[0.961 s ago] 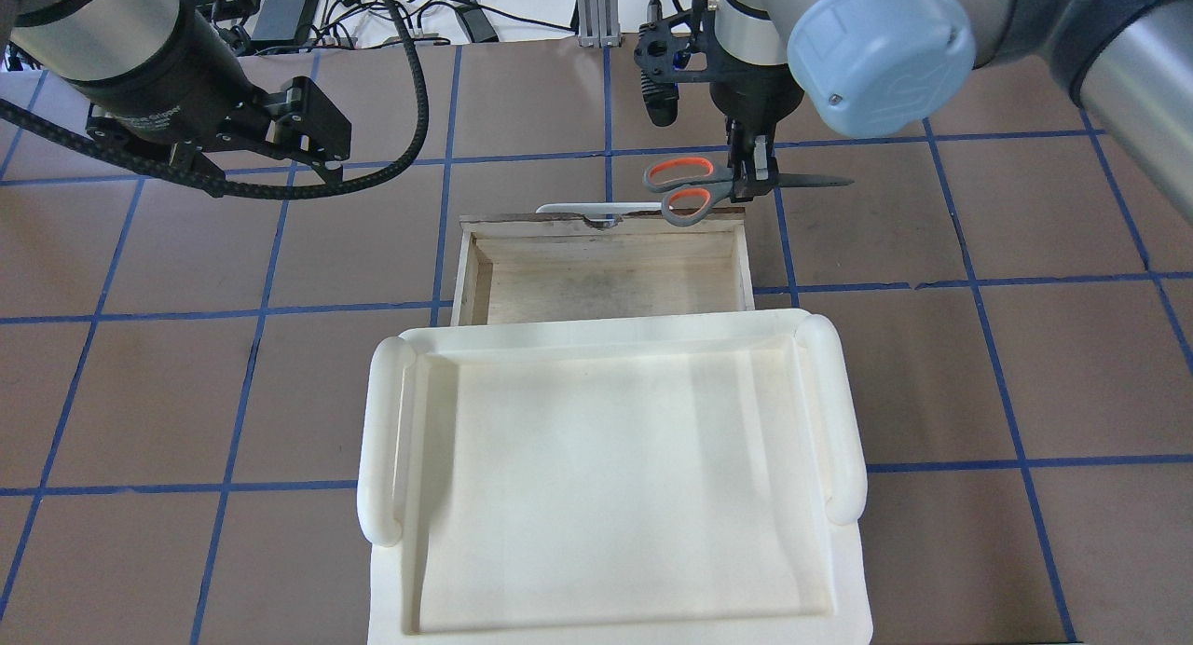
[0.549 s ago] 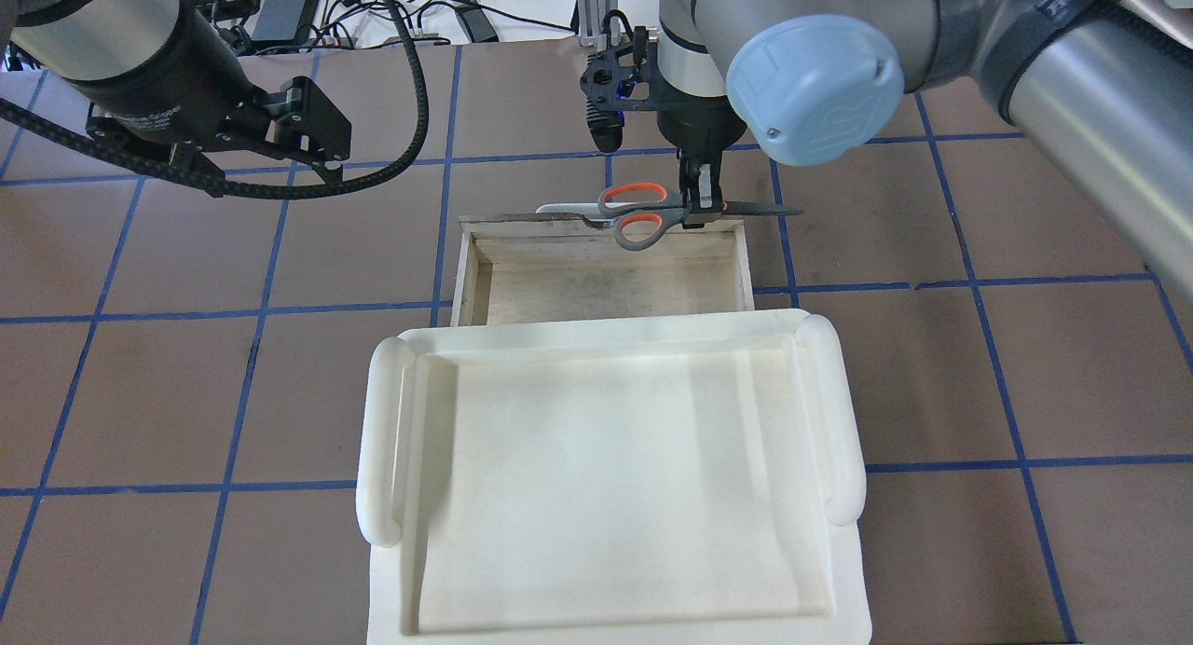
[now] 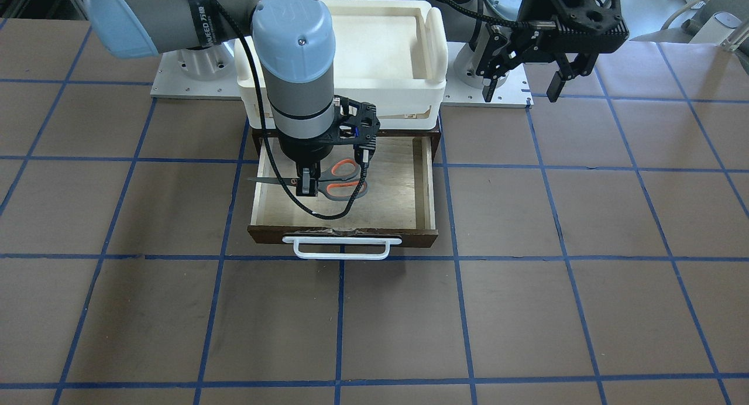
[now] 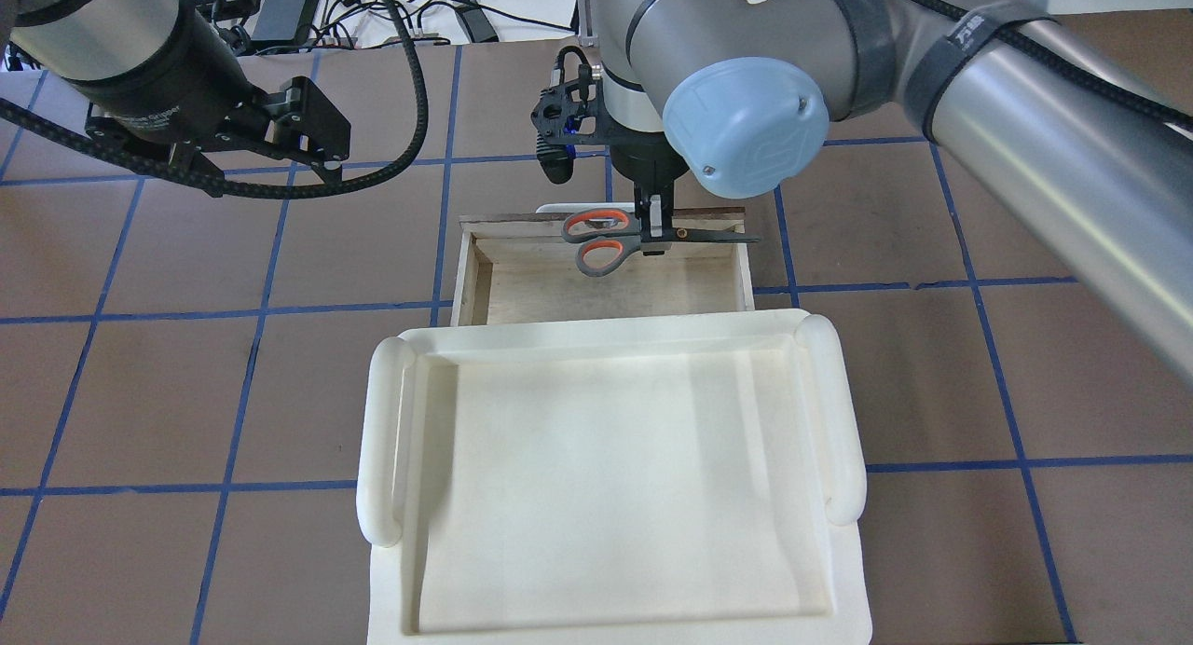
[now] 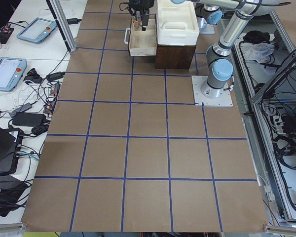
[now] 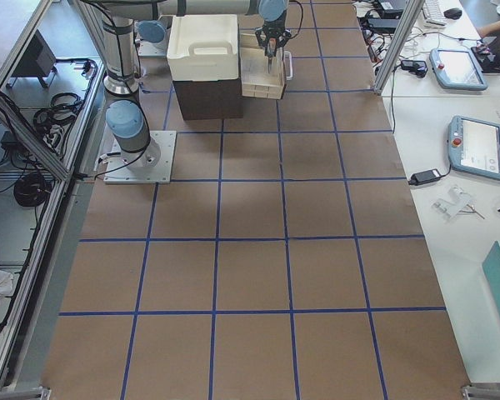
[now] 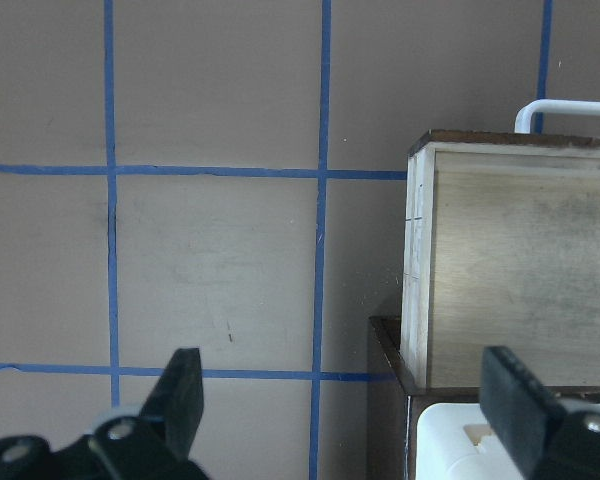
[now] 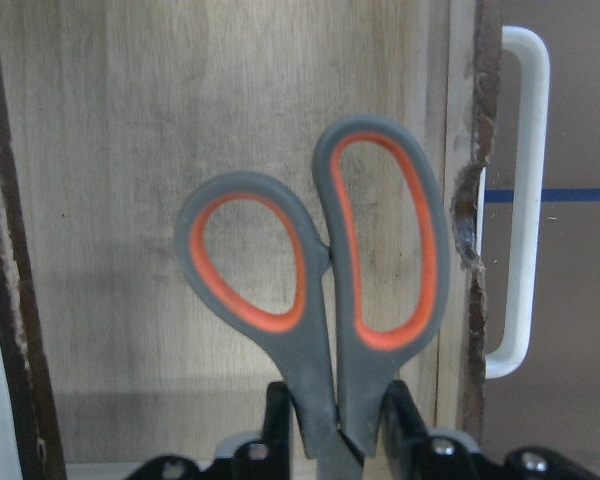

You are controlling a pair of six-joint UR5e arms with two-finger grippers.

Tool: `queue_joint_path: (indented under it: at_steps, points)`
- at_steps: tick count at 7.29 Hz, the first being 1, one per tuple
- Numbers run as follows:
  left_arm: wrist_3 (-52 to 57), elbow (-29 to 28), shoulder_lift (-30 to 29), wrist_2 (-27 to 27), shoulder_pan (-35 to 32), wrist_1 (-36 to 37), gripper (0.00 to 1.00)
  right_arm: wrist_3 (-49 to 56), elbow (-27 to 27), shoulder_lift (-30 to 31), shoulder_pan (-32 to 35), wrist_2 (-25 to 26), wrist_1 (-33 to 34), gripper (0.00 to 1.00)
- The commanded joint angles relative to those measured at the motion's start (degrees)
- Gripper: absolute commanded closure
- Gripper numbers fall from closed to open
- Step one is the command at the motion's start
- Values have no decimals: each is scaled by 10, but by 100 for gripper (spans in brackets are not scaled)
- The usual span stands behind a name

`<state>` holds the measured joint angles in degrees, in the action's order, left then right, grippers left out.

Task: Put scissors in drawer and close it
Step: 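Lower the scissors into the drawer and open the right gripper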

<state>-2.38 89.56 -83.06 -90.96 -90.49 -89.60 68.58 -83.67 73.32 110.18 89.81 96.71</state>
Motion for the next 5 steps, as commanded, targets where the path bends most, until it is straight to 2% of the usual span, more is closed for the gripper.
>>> queue_joint_path:
  at_steps: [1,5]
  points:
    - [0,0,0,0,0,0,0,-24,0,-21,22,-5,27,100]
    - [0,0,0,0,0,0,0,-31,-4,-42,23,-6,33,100]
